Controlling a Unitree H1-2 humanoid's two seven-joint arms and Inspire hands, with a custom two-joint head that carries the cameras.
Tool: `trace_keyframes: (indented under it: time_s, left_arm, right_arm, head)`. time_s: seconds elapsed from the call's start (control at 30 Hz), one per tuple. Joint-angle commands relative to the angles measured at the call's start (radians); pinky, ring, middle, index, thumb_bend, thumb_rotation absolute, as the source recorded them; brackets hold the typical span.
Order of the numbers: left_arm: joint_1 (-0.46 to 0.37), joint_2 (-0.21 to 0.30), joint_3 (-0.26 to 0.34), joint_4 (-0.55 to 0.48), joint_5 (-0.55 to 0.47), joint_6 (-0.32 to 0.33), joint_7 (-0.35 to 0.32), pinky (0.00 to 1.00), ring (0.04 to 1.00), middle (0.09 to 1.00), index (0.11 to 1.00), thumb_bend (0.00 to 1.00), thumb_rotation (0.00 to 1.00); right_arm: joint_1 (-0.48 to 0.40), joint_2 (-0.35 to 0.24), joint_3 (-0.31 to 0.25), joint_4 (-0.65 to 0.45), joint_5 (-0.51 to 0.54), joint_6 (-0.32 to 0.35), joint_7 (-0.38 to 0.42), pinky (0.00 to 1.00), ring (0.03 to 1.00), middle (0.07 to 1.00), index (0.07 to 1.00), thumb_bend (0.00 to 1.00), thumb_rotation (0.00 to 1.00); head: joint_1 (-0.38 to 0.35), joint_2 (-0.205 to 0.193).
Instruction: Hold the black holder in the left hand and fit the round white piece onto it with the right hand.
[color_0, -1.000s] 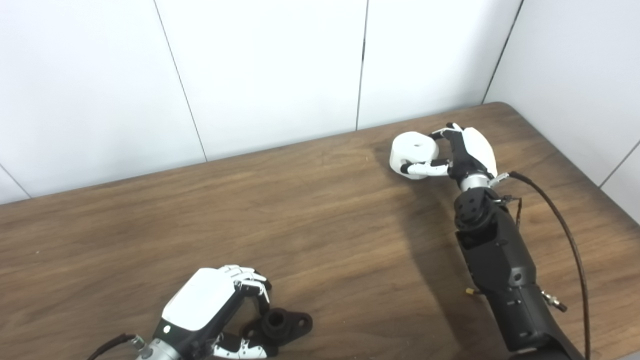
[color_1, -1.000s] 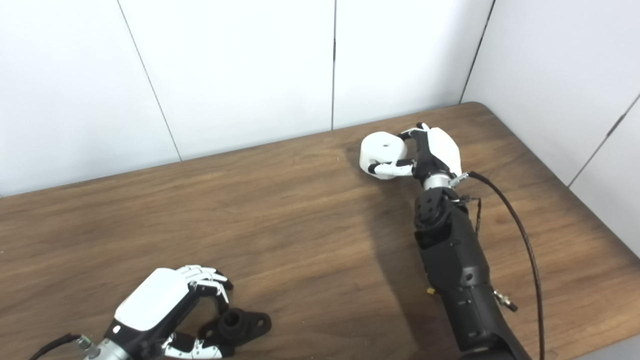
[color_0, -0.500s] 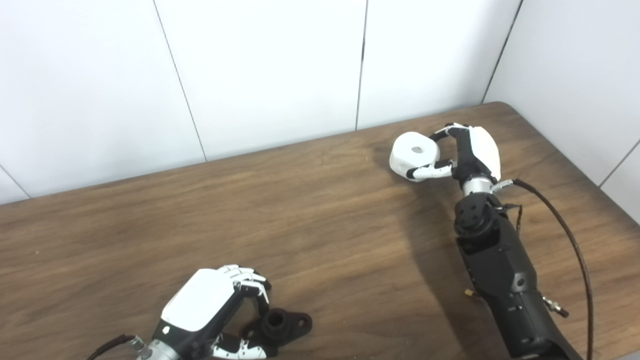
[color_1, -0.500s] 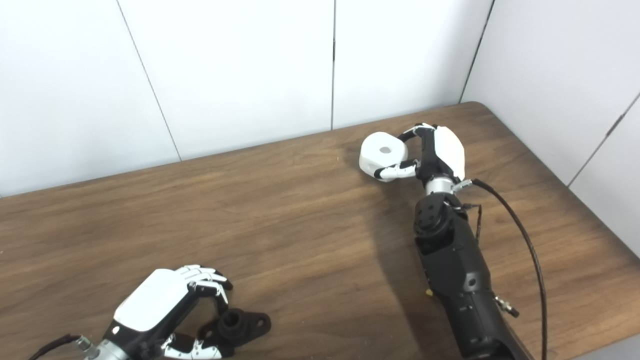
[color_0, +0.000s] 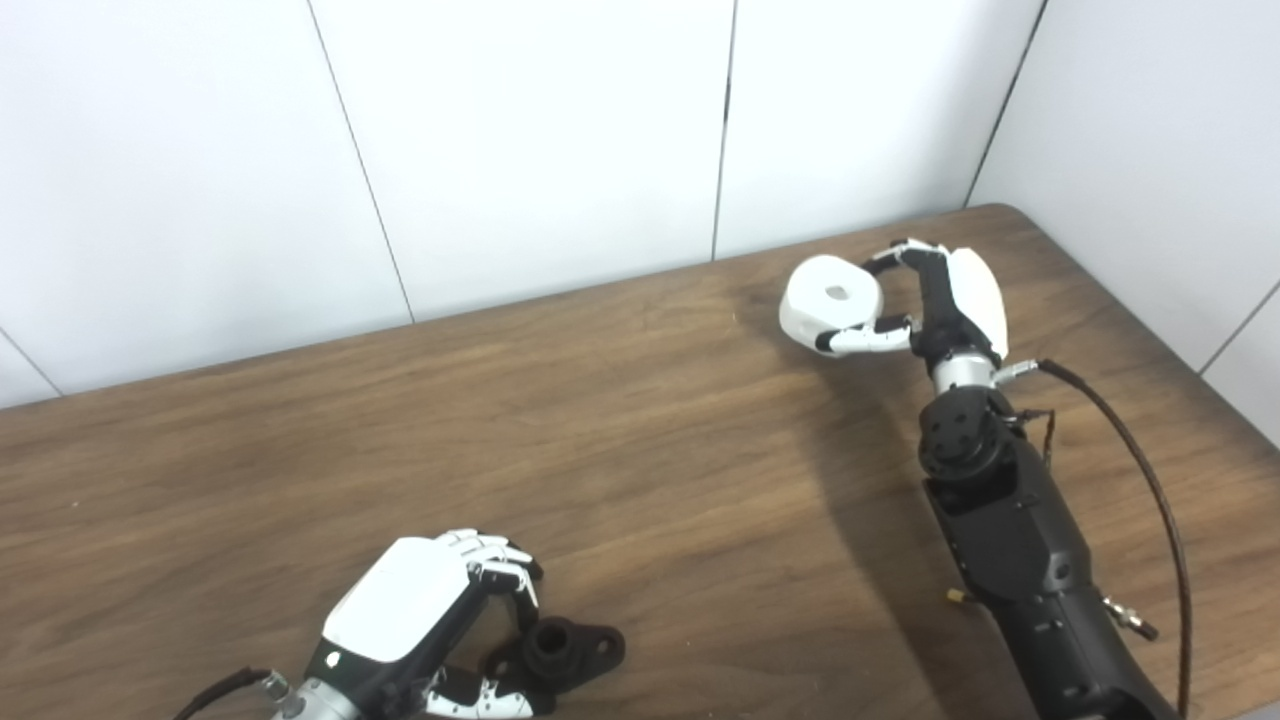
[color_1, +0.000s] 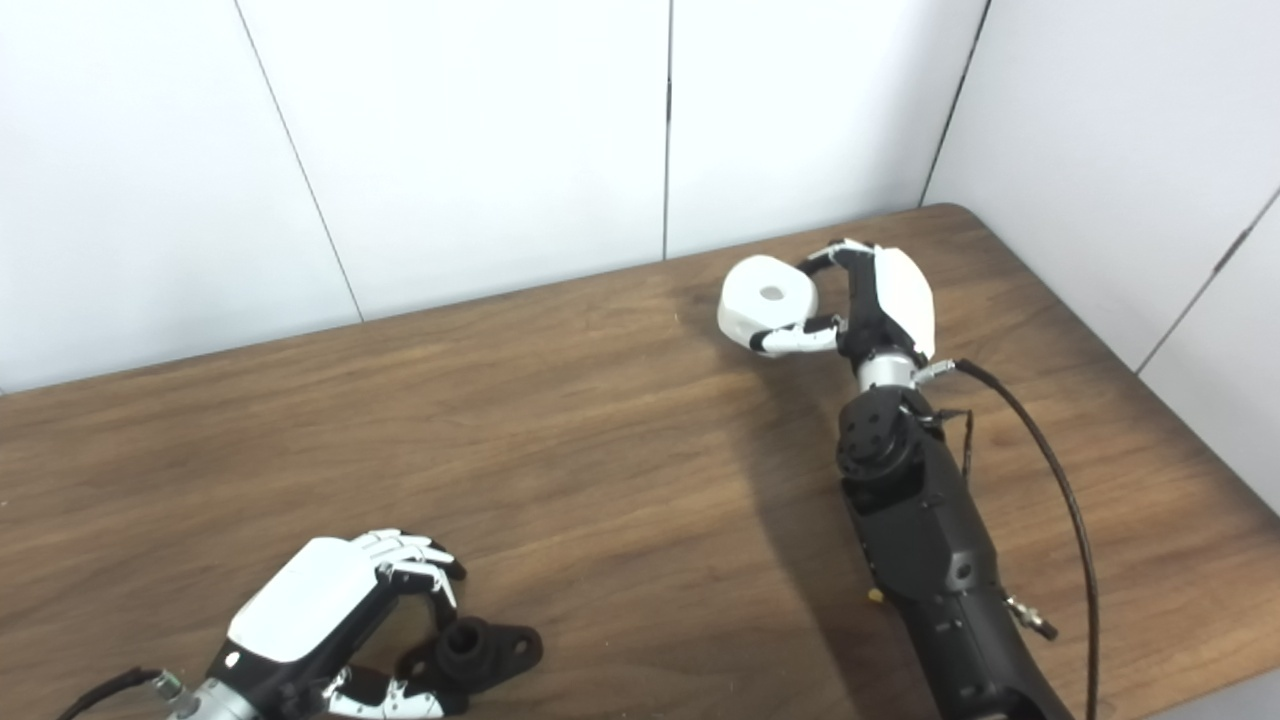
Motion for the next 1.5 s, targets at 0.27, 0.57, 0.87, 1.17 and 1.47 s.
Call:
trace_keyframes:
  time_s: [0.27,0.57,0.87,1.17,1.47]
  left_arm:
    - [0.017,0.005,-0.012,-0.015,0.036,0.026,-0.029,0.87,0.813,0.743,0.487,0.52,0.05]
    - [0.021,-0.005,-0.017,-0.002,0.042,0.012,-0.001,0.87,0.814,0.745,0.486,0.52,0.05]
    - [0.022,-0.014,-0.018,-0.003,0.039,0.024,-0.008,0.91,0.833,0.761,0.487,0.52,0.05]
    - [0.026,-0.021,-0.018,-0.019,0.044,0.05,-0.021,0.92,0.838,0.768,0.487,0.52,0.05]
    - [0.025,-0.023,-0.024,-0.021,0.053,0.058,-0.02,0.92,0.838,0.767,0.488,0.52,0.05]
  right_arm:
    - [0.042,-0.103,0.036,-0.324,-0.04,0.05,0.249,0.86,0.905,0.837,0.481,0.53,0.15]
    - [0.12,-0.068,0.035,-0.559,-0.153,0.05,0.515,0.86,0.876,0.811,0.482,0.53,0.15]
    - [0.18,0.071,0.078,-0.757,-0.26,0.05,0.696,0.85,0.869,0.816,0.482,0.53,0.15]
    - [0.224,0.228,0.123,-0.854,-0.312,0.05,0.832,1.0,0.889,0.833,0.481,0.53,0.14]
    - [0.25,0.288,0.218,-0.883,-0.334,0.047,0.863,1.0,0.886,0.828,0.48,0.53,0.14]
  head:
    - [0.045,0.016]
    - [0.12,0.045]
    - [0.168,0.078]
    - [0.193,0.107]
    - [0.214,0.143]
